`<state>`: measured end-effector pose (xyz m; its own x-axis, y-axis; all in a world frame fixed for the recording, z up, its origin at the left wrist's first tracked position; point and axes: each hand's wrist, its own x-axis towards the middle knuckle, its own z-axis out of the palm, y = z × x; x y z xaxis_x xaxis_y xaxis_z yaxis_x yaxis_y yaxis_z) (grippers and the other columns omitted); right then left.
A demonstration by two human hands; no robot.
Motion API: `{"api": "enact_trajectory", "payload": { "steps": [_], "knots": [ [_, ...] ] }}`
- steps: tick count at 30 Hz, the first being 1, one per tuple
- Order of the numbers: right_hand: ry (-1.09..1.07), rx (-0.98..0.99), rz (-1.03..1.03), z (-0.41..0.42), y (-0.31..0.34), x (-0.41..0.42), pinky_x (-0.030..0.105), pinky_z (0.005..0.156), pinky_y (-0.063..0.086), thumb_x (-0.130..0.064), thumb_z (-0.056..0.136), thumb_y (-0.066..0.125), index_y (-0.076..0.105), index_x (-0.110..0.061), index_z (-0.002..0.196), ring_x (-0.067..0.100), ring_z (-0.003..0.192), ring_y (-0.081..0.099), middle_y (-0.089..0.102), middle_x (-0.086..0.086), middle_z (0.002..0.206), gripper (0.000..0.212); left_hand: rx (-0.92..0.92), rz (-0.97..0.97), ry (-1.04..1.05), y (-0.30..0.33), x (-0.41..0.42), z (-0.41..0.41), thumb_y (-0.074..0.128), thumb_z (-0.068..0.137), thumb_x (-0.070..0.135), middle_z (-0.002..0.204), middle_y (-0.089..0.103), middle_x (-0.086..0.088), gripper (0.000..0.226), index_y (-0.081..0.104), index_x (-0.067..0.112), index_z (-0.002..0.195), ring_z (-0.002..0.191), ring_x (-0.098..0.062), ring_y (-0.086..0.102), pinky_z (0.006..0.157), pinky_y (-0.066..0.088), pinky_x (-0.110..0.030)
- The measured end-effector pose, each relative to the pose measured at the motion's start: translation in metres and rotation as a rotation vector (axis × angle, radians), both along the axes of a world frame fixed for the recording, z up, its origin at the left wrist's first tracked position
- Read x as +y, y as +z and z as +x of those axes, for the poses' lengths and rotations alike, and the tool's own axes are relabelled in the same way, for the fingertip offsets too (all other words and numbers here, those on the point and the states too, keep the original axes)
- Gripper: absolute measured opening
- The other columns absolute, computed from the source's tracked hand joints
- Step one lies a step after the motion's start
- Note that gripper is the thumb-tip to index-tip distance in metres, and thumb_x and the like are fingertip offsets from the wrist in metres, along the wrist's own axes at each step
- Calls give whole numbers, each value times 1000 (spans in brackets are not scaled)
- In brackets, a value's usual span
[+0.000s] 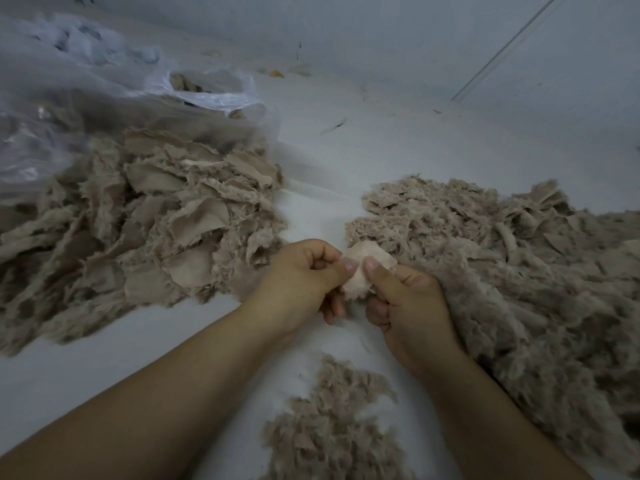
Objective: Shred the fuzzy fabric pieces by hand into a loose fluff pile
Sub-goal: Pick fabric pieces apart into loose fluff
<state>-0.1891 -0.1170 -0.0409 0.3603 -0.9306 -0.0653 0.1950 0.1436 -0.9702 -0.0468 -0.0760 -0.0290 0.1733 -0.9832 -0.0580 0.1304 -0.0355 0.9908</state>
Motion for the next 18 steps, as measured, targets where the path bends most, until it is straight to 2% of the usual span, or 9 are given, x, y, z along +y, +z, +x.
{"api": "enact_trajectory", "payload": {
  "steps": [2,4,7,11,15,18],
  "knots": [
    [4,-21,-7,1,-1,0,23,41,21,-31,80,66,54,19,85,11,42,23,31,2,50,52,-15,-58,111,-2,-2,2,66,90,6,48,54,-14,21,60,8,70,35,-21,45,36,37,-23],
    [13,-38,-17,0,-3,-1,22,40,22,-27,83,64,56,9,76,10,41,22,28,1,49,38,-29,-104,170,-2,-3,4,66,90,3,48,54,-12,21,61,6,70,33,-20,44,35,35,-22],
    [31,-30,-18,0,-4,-2,21,41,22,-20,90,62,60,-5,68,10,42,22,30,2,51,27,-41,-142,190,0,-1,7,66,90,4,50,58,-11,17,62,2,74,30,-17,43,33,33,-20],
    [98,-14,-53,-3,-1,0,21,42,24,-29,82,65,64,-19,57,10,43,24,35,-1,47,27,-87,-133,119,1,1,2,69,88,10,50,59,-11,20,63,4,70,28,-18,44,33,32,-18],
    [64,-1,-44,-3,-1,1,20,41,26,-25,80,67,69,-13,61,9,41,27,39,9,54,23,44,-124,178,3,1,3,60,96,18,43,51,-10,36,54,1,64,27,-17,38,34,30,-18],
    [31,-16,-20,-1,-1,1,18,40,26,-10,92,61,74,-13,63,7,40,28,47,18,65,32,17,-103,238,2,2,7,55,99,26,38,43,-7,47,50,3,58,26,-16,33,35,26,-17]
  ]
}}
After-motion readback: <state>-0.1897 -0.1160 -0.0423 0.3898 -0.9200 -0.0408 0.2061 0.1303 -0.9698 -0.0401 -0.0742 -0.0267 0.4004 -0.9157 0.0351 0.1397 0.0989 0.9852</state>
